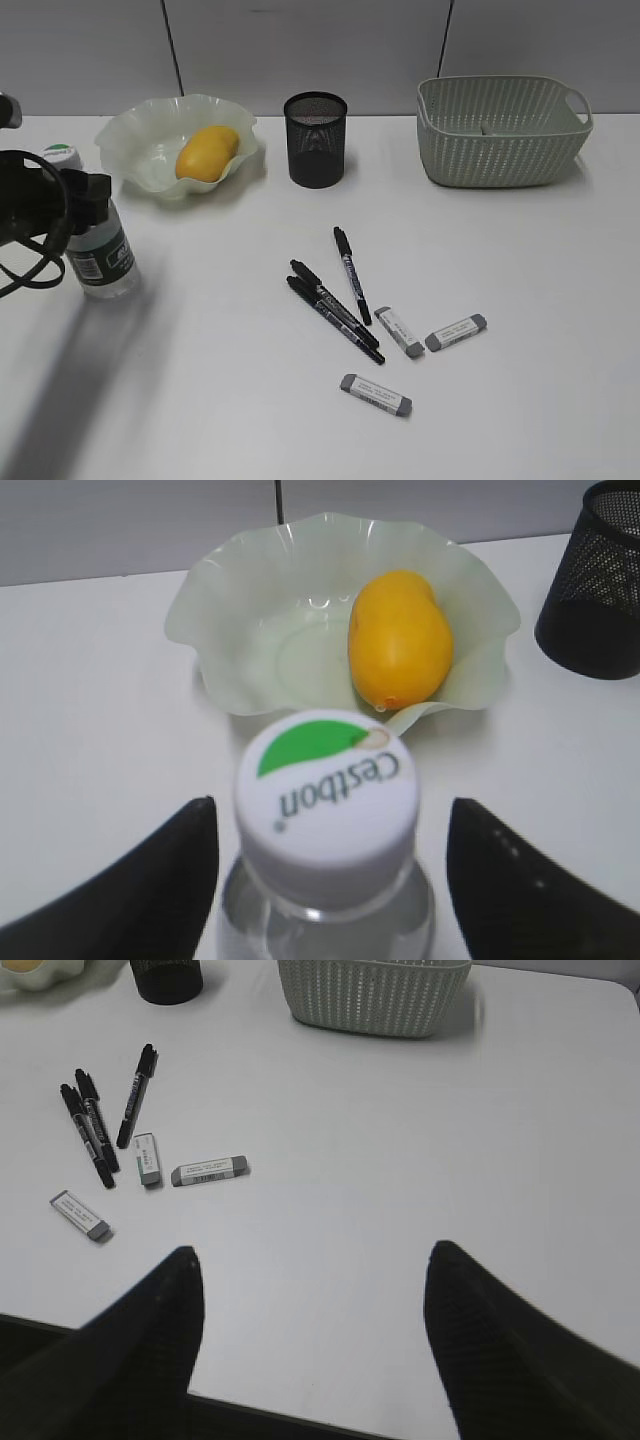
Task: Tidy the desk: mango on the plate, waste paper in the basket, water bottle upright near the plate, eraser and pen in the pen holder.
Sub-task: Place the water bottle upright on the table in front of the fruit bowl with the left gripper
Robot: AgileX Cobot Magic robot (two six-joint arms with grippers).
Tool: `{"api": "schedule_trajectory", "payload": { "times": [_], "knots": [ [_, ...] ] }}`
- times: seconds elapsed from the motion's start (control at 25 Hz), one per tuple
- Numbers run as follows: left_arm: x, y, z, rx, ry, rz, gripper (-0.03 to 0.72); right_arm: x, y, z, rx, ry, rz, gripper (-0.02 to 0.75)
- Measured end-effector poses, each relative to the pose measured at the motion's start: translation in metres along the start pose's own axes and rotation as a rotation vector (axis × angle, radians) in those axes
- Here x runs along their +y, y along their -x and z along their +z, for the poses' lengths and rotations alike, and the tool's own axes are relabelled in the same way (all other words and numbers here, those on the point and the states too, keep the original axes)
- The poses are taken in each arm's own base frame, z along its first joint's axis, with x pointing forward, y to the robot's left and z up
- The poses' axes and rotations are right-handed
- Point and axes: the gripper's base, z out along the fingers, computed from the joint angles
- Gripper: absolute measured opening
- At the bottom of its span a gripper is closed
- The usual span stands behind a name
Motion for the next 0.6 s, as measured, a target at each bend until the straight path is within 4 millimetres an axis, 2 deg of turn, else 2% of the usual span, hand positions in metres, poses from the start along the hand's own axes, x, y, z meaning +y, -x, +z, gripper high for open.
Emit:
{"api": "schedule_trajectory", "payload": {
  "times": [0.16,0.36,0.52,0.6],
  "knots": [
    [0.0,0.002,-0.001,-0.011,0.0,-0.002,0.59,0.0,0.0,0.0,0.0,0.0,0.0,0.543],
    [0.0,0.025,-0.022,-0.11,-0.011,-0.014,0.61,0.0,0.0,0.0,0.0,0.0,0.001,0.543],
    [0.0,0.051,-0.06,-0.174,-0.04,-0.03,0.61,0.0,0.0,0.0,0.0,0.0,0.001,0.541],
    [0.004,0.06,-0.087,-0.176,-0.052,-0.031,0.607,0.0,0.0,0.0,0.0,0.0,0.001,0.541]
  ]
}}
